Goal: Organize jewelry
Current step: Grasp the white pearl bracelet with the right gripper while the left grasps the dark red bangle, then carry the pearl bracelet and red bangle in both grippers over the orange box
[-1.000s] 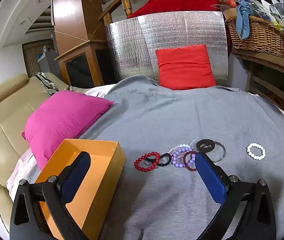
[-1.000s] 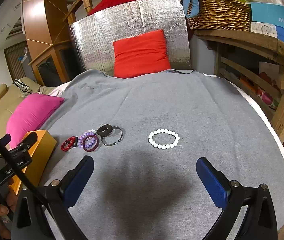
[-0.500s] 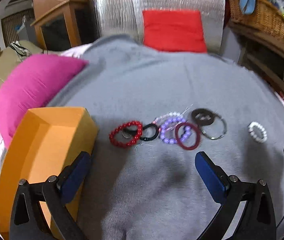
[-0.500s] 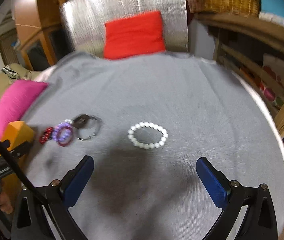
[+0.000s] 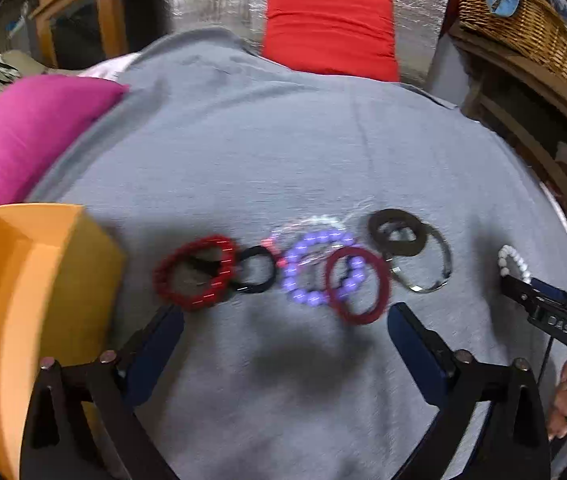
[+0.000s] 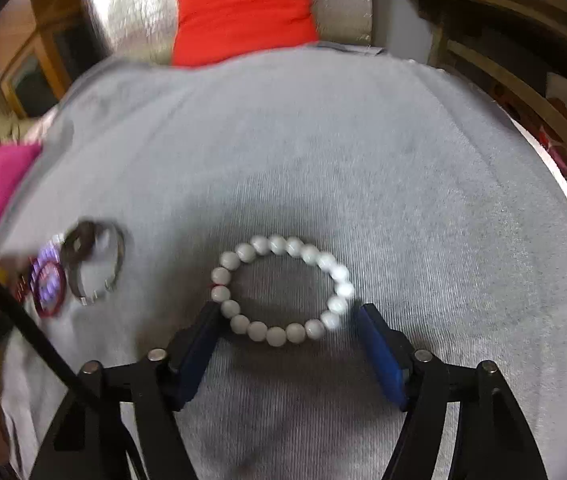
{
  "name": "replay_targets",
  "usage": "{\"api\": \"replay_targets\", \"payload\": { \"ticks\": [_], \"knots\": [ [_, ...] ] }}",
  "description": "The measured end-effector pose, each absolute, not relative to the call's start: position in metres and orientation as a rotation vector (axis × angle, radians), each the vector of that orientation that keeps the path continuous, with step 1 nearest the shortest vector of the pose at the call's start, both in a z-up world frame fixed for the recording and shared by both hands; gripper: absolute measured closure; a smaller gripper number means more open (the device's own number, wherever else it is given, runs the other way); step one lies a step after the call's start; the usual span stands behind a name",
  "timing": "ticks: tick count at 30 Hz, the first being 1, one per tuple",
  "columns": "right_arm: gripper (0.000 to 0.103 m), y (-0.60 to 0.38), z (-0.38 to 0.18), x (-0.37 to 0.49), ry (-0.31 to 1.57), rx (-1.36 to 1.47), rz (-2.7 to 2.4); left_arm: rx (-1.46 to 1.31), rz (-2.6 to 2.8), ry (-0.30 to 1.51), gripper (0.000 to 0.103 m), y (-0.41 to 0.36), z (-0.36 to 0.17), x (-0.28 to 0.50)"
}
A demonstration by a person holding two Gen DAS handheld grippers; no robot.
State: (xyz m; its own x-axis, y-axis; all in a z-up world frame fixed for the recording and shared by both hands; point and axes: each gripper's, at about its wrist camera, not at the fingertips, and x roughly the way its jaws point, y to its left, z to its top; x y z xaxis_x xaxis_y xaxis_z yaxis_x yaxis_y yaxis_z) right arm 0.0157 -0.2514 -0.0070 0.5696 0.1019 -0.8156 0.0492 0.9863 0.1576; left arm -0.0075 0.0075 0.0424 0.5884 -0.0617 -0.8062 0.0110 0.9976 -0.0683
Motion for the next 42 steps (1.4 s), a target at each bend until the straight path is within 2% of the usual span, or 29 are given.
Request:
{"api": "replay_targets", "payload": {
  "ticks": [2, 3, 4, 6, 7, 8, 10, 13, 25, 38, 42],
  "knots": [
    [0.055, -0.254, -0.006, 0.016, 0.959, 0.183, 0.038, -0.083, -0.083, 0.968, 0.026, 0.003, 0.035, 0.002],
    [0.063, -0.256, -0.006, 0.015, 0.956, 0.2, 0.045, -0.097, -0.104, 0.985, 0.031, 0.002, 0.03, 0.007],
    [0.066, -0.258, -0.006, 0.015, 0.955, 0.21, 0.049, -0.108, -0.12, 0.999, 0.041, 0.0, 0.025, 0.009],
    [0.071, -0.261, -0.005, 0.012, 0.949, 0.214, 0.054, -0.108, -0.125, 0.991, 0.044, -0.004, 0.021, 0.012],
    [0.076, -0.262, -0.005, 0.01, 0.946, 0.211, 0.057, -0.105, -0.128, 0.974, 0.053, -0.006, 0.022, 0.012],
    [0.078, -0.264, -0.004, 0.008, 0.942, 0.214, 0.062, -0.11, -0.138, 0.971, 0.066, -0.007, 0.022, 0.013],
    [0.084, -0.271, -0.004, 0.003, 0.938, 0.232, 0.068, -0.148, -0.18, 0.969, 0.079, -0.009, 0.023, 0.013],
    [0.091, -0.277, -0.004, -0.001, 0.943, 0.262, 0.078, -0.14, -0.23, 0.949, 0.091, -0.017, 0.024, 0.01],
    [0.091, -0.31, 0.005, -0.022, 0.927, 0.373, 0.126, -0.137, -0.352, 0.896, 0.096, -0.027, 0.043, -0.01],
    [0.091, -0.309, 0.03, -0.032, 0.844, 0.447, 0.19, -0.1, -0.34, 0.921, 0.096, -0.016, 0.038, -0.015],
    [0.091, -0.304, 0.035, -0.037, 0.821, 0.458, 0.205, -0.137, -0.354, 0.963, 0.089, -0.019, 0.03, -0.01]
  ]
}}
